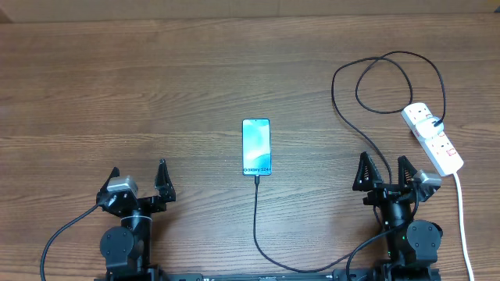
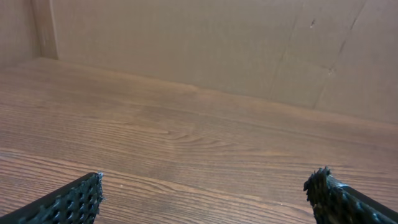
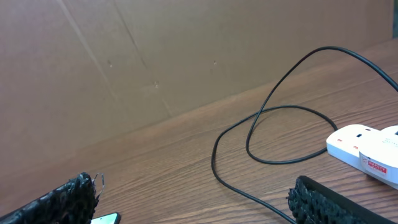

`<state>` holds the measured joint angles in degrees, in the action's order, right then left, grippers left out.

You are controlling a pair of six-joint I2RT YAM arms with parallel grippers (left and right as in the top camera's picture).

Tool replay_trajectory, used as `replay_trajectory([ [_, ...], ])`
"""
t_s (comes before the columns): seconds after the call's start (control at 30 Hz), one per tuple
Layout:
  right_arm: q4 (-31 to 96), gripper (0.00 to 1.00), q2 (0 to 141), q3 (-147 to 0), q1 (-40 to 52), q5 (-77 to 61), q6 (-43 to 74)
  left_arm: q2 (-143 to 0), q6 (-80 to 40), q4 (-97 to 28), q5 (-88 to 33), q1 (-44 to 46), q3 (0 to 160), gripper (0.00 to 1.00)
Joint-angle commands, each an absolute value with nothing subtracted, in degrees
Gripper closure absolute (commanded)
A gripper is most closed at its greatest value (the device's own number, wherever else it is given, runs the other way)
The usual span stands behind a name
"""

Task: Plug charger to phone and switch on socket

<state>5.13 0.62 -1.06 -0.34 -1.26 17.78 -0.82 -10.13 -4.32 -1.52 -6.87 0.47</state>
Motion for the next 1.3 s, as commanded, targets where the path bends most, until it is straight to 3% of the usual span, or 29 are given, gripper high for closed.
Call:
replay_trajectory([
  [0.0, 4.8, 0.00, 0.2, -0.4, 0.0, -1.2, 17.7, -1.1, -10.1, -4.4, -2.4, -7.1, 0.3, 0.00],
  [1.27, 4.8, 0.00, 0.2, -0.4, 0.0, -1.2, 17.7, -0.3, -10.1, -4.4, -1.9, -5.5, 0.3, 0.00],
])
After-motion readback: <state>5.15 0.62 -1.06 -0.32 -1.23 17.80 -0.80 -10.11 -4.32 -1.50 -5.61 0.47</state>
